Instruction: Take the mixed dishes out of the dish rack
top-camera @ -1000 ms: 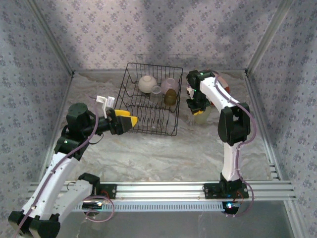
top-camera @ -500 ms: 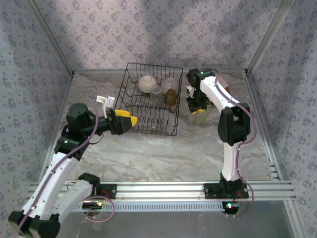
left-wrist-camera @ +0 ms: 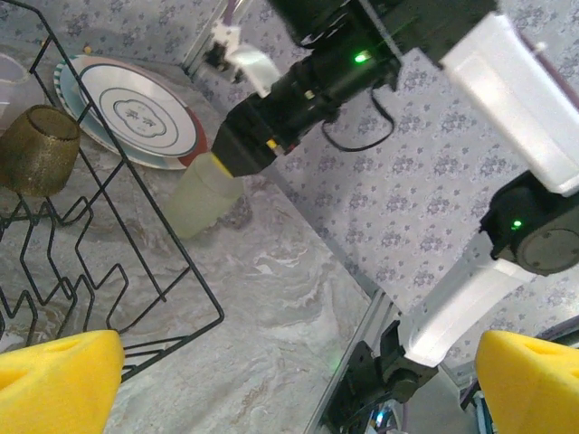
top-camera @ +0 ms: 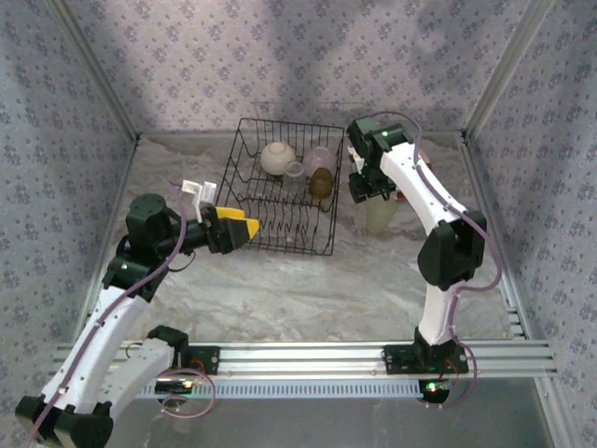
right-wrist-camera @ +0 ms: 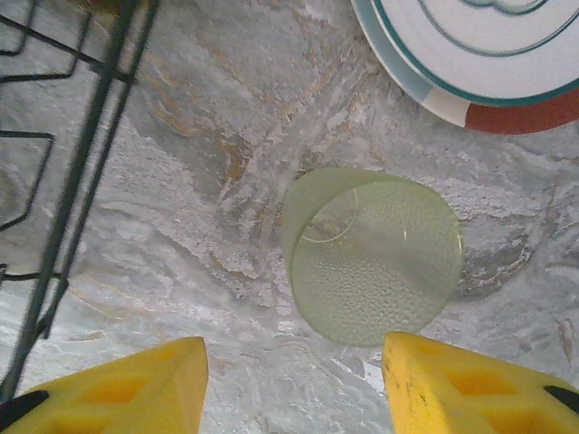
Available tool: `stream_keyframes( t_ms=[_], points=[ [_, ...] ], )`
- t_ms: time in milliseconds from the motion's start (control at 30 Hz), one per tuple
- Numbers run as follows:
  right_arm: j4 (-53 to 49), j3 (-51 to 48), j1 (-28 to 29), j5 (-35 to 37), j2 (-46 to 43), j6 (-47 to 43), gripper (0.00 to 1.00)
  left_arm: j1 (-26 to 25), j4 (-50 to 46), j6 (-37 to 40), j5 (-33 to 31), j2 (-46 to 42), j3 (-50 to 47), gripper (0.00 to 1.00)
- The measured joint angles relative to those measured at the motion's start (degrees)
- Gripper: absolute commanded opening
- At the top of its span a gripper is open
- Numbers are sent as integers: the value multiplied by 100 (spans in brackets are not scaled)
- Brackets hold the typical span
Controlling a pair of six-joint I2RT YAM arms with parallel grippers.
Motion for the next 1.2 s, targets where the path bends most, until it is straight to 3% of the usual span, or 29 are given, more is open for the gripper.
stream_keyframes(
  t_ms=[200, 433, 800, 1200],
  points=[
    [350, -485, 343, 103, -863, 7, 74, -179, -339, 175, -258, 164, 4, 99],
    [1086, -1751, 555, -105, -2269, 39, 100, -243, -625, 243, -562, 363, 57, 99],
    [2208, -3543, 680, -769, -4098, 420, 100, -450, -778, 251, -1040, 1239, 468, 99],
    [2656, -4861, 592, -1196, -5302, 767, 100, -1491, -1722, 815, -3346, 3971, 2863, 99]
  ],
)
